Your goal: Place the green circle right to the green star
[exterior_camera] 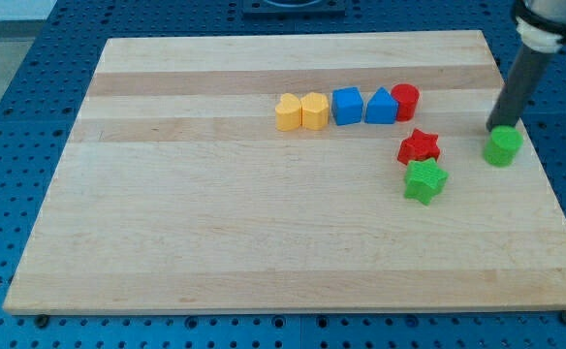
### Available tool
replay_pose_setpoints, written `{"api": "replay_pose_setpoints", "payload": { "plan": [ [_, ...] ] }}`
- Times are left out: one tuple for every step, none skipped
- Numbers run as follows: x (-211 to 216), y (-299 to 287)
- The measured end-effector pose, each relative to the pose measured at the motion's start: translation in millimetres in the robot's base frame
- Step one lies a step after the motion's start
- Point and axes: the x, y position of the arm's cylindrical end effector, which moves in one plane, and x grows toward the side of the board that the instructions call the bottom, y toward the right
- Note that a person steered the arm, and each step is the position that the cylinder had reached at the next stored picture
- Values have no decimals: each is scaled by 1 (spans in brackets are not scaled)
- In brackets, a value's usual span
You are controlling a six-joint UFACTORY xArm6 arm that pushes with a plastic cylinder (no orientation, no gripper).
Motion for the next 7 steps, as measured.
{"api": "replay_pose_setpoints", "payload": {
  "plan": [
    [29,0],
    [14,12],
    [3,24],
    [27,36],
    [59,36],
    [63,38],
    [36,47]
  ]
}}
